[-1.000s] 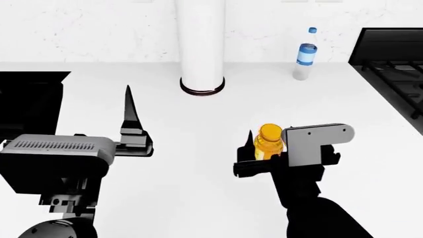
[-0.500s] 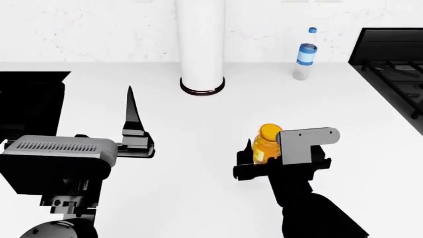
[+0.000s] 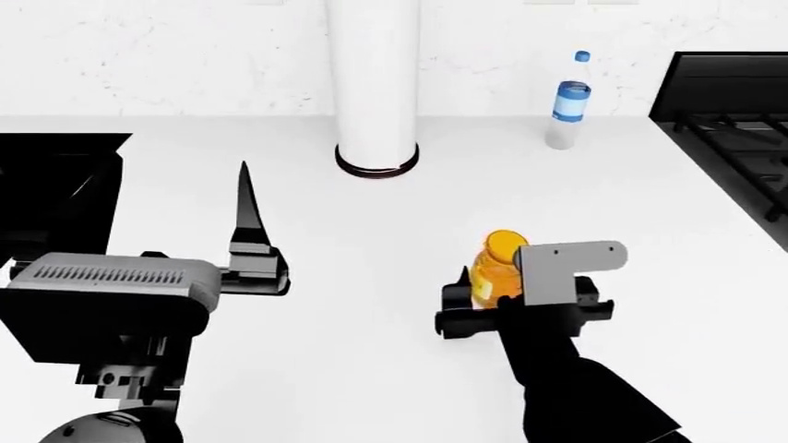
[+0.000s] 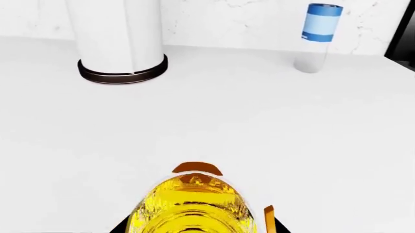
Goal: Pick the honey bottle and canned food from the counter and place them in the cabinets closest to them.
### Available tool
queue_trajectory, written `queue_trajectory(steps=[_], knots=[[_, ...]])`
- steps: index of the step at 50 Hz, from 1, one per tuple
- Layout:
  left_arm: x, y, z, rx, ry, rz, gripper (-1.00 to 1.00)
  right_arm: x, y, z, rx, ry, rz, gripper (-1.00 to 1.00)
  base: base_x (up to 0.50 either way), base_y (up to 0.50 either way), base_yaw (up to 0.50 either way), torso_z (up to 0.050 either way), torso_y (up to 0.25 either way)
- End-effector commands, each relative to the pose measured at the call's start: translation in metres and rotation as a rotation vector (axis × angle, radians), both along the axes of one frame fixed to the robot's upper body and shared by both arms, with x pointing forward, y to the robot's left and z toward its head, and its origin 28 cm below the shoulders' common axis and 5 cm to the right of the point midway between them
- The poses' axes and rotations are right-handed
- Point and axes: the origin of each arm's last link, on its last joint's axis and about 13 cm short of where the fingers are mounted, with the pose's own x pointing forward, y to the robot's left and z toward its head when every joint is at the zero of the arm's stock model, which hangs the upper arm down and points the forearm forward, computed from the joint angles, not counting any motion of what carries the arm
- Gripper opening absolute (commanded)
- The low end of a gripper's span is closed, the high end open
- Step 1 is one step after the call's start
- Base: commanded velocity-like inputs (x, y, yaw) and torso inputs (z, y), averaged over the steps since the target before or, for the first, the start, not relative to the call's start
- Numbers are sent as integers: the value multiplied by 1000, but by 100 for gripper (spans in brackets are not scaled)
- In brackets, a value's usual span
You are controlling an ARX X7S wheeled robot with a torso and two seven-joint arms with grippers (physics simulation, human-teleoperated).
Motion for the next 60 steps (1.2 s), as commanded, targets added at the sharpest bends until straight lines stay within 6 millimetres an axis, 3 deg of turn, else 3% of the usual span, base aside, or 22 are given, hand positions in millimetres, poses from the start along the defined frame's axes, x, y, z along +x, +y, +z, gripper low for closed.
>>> queue_trajectory(steps=[1, 5, 9, 12, 15, 22, 29, 35, 44, 49, 60], knots=[[0, 0, 0, -1, 3, 2, 100, -2, -5, 1, -16, -1, -34, -100, 0, 0, 0, 0, 0], [4, -1, 0, -10, 10, 3, 100, -11, -6, 18, 4, -90, -31, -100, 0, 0, 0, 0, 0], [24, -1, 14, -80, 42, 9, 100, -24, -10, 47, 13, -177, -19, -100, 0, 0, 0, 0, 0], [53, -1, 33, -151, 77, 29, 100, -34, -14, 74, 3, -212, 0, -100, 0, 0, 0, 0, 0], [79, -1, 47, -201, 107, 43, 100, -37, -19, 88, 0, -238, -3, -100, 0, 0, 0, 0, 0], [127, 0, 59, -303, 197, 70, 100, -46, -23, 118, -12, -283, 6, -100, 0, 0, 0, 0, 0], [179, 3, 84, -392, 257, 145, 100, -49, -28, 170, -29, -329, 29, -100, 0, 0, 0, 0, 0], [233, 2, 79, -402, 357, 170, 100, -50, -29, 203, -79, -372, 45, -100, 0, 0, 0, 0, 0], [234, -1, 35, -363, 479, 232, 100, -45, -30, 230, -106, -392, 45, -100, 0, 0, 0, 0, 0], [232, 2, 20, -357, 482, 246, 100, -38, -32, 227, -119, -375, 38, -100, 300, 0, 0, 0, 0], [233, 5, 24, -424, 414, 191, 100, -30, -33, 213, -117, -335, 43, -100, 500, 1, 0, 0, 1]])
